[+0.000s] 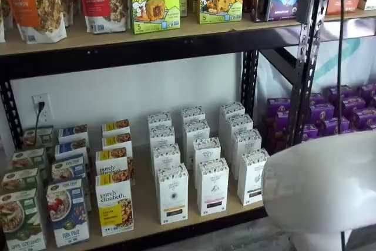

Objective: Pick up the white box with a yellow strip in the middle, on the bottom shelf, the fourth box from the left

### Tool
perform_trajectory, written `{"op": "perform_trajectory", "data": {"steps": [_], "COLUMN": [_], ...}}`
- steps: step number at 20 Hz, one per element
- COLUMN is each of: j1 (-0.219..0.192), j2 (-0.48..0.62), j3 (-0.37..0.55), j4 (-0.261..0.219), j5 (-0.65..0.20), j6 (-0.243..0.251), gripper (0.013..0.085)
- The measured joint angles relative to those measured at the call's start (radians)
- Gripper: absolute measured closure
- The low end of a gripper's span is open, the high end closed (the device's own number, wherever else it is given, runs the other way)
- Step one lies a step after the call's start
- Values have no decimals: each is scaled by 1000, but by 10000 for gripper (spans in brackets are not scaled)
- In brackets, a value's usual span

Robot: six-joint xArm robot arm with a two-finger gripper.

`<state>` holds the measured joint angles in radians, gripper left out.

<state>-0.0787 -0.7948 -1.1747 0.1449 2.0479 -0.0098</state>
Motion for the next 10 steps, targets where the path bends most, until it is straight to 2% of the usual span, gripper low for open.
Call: {"op": "perform_trajectory", "data": {"steps": [10], "j1": [47], "j2": [-52], "j3": [94], "j4": [-11], "j5": [-145], "j6": [26], "gripper": [130]}}
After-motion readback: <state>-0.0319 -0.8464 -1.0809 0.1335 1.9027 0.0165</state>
